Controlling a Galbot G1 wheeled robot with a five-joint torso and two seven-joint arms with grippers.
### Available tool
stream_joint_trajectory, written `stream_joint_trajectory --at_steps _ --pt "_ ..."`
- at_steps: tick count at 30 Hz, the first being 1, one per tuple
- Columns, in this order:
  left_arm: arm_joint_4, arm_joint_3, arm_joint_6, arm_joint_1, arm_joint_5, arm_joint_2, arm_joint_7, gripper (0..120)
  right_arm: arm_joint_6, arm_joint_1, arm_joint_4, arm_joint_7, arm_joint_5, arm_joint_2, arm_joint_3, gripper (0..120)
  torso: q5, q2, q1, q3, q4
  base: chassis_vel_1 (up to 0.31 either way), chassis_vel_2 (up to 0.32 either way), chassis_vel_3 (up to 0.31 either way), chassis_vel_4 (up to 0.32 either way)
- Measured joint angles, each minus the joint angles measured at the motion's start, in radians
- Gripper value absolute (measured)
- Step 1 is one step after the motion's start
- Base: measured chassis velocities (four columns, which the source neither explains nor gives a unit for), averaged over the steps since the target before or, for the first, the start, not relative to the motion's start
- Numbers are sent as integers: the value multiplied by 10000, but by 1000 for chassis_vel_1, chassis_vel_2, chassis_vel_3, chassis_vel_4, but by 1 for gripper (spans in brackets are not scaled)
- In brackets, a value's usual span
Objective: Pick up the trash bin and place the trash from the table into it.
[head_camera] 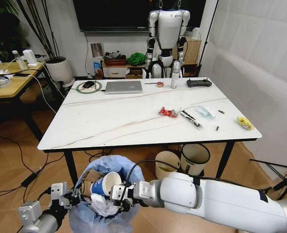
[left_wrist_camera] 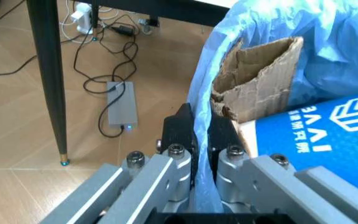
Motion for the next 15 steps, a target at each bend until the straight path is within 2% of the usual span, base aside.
stream_joint_trajectory --at_steps 9,14,15 --pt "75 19 -1 -37 -3 -23 1 0 109 204 -10 -6 123 33 95 0 0 0 0 0 0 0 0 0 0" --pt "204 31 -2 -73 -12 -17 9 0 327 222 272 230 608 -102 274 20 1 0 0 0 0 0 0 0 0" --pt "204 31 -2 -73 -12 -17 9 0 327 222 272 230 608 -102 274 20 1 0 0 0 0 0 0 0 0"
